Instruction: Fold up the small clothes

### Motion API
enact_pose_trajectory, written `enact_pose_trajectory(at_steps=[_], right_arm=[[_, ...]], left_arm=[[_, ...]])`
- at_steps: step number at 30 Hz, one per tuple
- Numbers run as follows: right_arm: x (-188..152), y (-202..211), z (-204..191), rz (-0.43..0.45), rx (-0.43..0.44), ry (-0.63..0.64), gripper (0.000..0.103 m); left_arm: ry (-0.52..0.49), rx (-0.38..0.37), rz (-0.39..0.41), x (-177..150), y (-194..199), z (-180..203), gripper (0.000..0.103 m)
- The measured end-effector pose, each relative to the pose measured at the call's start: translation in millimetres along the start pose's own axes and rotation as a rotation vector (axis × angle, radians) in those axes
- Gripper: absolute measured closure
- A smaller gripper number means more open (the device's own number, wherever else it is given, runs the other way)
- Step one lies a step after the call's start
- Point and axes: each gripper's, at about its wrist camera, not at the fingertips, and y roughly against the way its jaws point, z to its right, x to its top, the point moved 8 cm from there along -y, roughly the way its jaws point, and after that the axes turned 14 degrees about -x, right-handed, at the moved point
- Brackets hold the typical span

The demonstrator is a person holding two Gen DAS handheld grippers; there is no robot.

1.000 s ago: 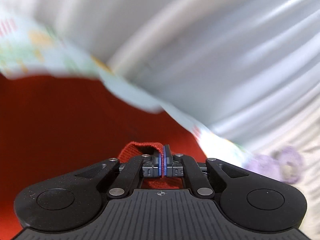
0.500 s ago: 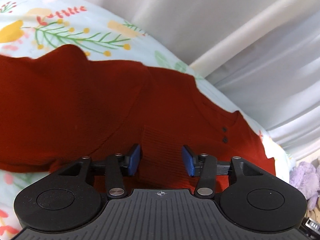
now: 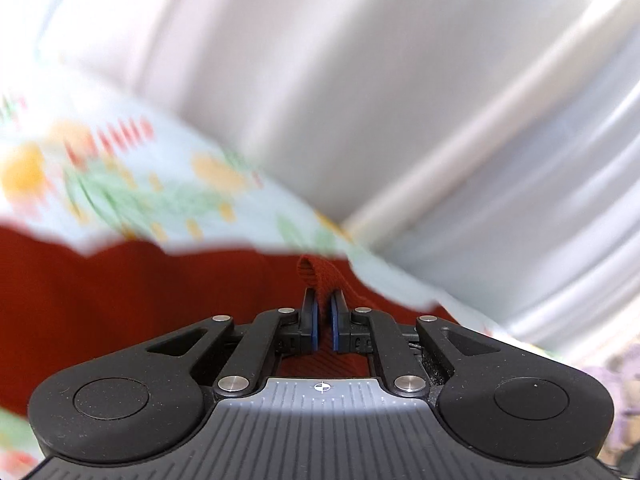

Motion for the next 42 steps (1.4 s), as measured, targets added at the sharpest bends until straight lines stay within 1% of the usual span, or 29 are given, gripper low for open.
enact_pose_trajectory(at_steps=[2, 3, 5, 8, 11, 15, 16, 17, 19, 20, 21, 23, 24, 26, 28, 29, 30, 31, 32, 33, 34, 35, 36, 37, 39, 40, 41, 42], right_arm=[[0, -3, 4, -0.009, 0.008, -0.031, 0.059], [1, -4, 6, -0.013, 0.012, -0.048, 0.059], [3, -8, 7, -0.013, 0.018, -0.069, 0.059], [11, -15, 5, 0.012, -0.012, -0.055, 0.059], [24, -32, -5, 0.030, -0.065, -0.003, 0.059], [36, -58, -25, 0.057, -0.134, 0.121, 0.060], [38, -64, -28, 0.060, -0.150, 0.150, 0.069], [40, -70, -31, 0.061, -0.170, 0.177, 0.084], [41, -73, -36, 0.097, -0.184, 0.235, 0.093], [43, -70, -39, 0.131, -0.196, 0.274, 0.094], [46, -66, -39, 0.174, -0.229, 0.306, 0.094], [54, -59, -31, 0.248, -0.299, 0.324, 0.096], [58, -59, -25, 0.264, -0.319, 0.324, 0.096], [61, -67, -13, 0.254, -0.357, 0.314, 0.096], [59, -76, -5, 0.236, -0.380, 0.322, 0.096], [59, -75, -3, 0.249, -0.381, 0.321, 0.095], [60, -72, -2, 0.257, -0.402, 0.317, 0.095], [61, -68, 2, 0.262, -0.432, 0.307, 0.094], [61, -62, 4, 0.263, -0.443, 0.289, 0.090], [59, -54, 4, 0.266, -0.419, 0.264, 0.090], [55, -47, 3, 0.257, -0.366, 0.239, 0.082], [49, -43, 2, 0.233, -0.318, 0.228, 0.068], [39, -38, 0, 0.214, -0.293, 0.232, 0.063], [31, -37, -1, 0.203, -0.288, 0.244, 0.061], [18, -41, -3, 0.173, -0.279, 0.283, 0.061], [14, -45, -4, 0.163, -0.281, 0.301, 0.069], [11, -47, -7, 0.168, -0.282, 0.317, 0.080], [10, -47, -10, 0.188, -0.293, 0.335, 0.082]], left_arm=[[-0.056, 0.058, 0.031, 9, 6, -2, 0.095], [-0.067, 0.071, 0.027, 10, 6, -4, 0.095], [-0.049, 0.068, 0.003, 7, 3, -9, 0.095], [-0.041, 0.069, -0.023, -1, -4, -11, 0.095], [-0.030, 0.060, -0.033, -7, -8, -10, 0.095], [-0.038, 0.048, -0.037, -6, -9, -9, 0.095], [-0.041, 0.045, -0.034, -6, -8, -8, 0.095], [-0.043, 0.038, -0.027, -5, -7, -7, 0.095], [-0.037, 0.019, -0.021, -7, -9, -6, 0.095], [-0.034, 0.018, -0.027, -10, -12, -5, 0.095], [-0.035, 0.021, -0.038, -14, -17, -5, 0.095], [-0.055, 0.045, -0.078, -26, -32, -7, 0.095], [-0.066, 0.069, -0.102, -33, -40, -10, 0.095], [-0.080, 0.136, -0.141, -46, -50, -20, 0.094], [-0.076, 0.179, -0.140, -50, -49, -28, 0.091], [-0.071, 0.188, -0.135, -49, -45, -31, 0.082], [-0.072, 0.191, -0.132, -47, -40, -31, 0.075], [-0.079, 0.185, -0.125, -46, -35, -30, 0.073], [-0.088, 0.172, -0.115, -45, -29, -27, 0.068], [-0.094, 0.161, -0.110, -44, -24, -22, 0.062], [-0.094, 0.147, -0.109, -46, -20, -20, 0.059], [-0.096, 0.133, -0.111, -49, -18, -16, 0.053], [-0.100, 0.126, -0.118, -52, -17, -13, 0.051], [-0.103, 0.129, -0.127, -57, -18, -12, 0.051], [-0.108, 0.138, -0.145, -64, -23, -12, 0.051], [-0.106, 0.145, -0.146, -66, -24, -12, 0.051], [-0.105, 0.146, -0.143, -68, -25, -10, 0.051], [-0.102, 0.145, -0.141, -69, -26, -8, 0.051]])
